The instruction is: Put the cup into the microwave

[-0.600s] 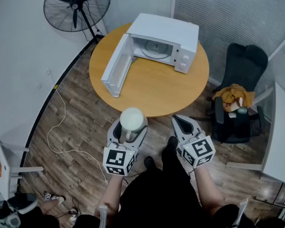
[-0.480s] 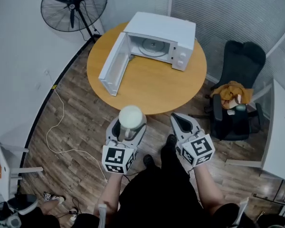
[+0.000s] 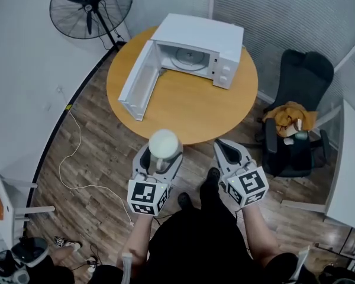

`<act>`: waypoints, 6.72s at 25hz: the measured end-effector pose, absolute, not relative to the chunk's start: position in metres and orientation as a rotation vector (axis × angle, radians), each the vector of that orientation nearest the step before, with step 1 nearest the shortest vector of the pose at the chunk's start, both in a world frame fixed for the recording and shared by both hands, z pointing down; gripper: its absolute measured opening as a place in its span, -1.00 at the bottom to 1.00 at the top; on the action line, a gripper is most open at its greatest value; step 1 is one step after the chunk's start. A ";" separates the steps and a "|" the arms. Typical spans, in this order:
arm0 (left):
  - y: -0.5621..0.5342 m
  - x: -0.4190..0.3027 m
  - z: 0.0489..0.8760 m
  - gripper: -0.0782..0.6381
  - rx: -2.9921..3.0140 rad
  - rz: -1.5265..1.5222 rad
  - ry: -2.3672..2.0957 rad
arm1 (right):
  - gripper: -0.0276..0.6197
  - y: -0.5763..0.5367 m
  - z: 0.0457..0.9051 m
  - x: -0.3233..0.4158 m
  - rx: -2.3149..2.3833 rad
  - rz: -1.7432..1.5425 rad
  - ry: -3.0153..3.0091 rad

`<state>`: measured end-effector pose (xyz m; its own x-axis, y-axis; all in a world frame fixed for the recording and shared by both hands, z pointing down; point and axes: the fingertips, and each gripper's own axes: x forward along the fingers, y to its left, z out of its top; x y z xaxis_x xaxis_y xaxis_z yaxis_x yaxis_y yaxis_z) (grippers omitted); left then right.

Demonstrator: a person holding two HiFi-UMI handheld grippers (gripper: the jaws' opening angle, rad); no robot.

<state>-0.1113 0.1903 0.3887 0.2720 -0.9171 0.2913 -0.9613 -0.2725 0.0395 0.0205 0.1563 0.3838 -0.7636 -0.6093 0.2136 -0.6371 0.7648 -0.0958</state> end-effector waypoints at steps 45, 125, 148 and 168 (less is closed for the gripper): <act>-0.006 -0.043 0.434 0.28 2.168 0.448 -1.817 | -0.89 -0.022 0.416 0.084 0.742 0.441 -2.838; -0.342 -0.163 0.614 0.28 2.431 0.586 -1.661 | -0.89 -0.140 0.480 -0.017 1.020 0.705 -2.488; -0.392 -0.150 0.611 0.28 2.508 0.582 -1.721 | -0.89 -0.136 0.485 -0.021 1.024 0.740 -2.476; -0.398 -0.151 0.612 0.28 2.494 0.568 -1.724 | -0.89 -0.122 0.486 -0.014 1.056 0.745 -2.459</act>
<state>-0.1510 -0.3978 0.6119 0.3079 -0.8925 0.3296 -0.9136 -0.3741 -0.1594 -0.0142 -0.1224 0.4859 -0.6550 -0.5554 0.5124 -0.7464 0.5813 -0.3240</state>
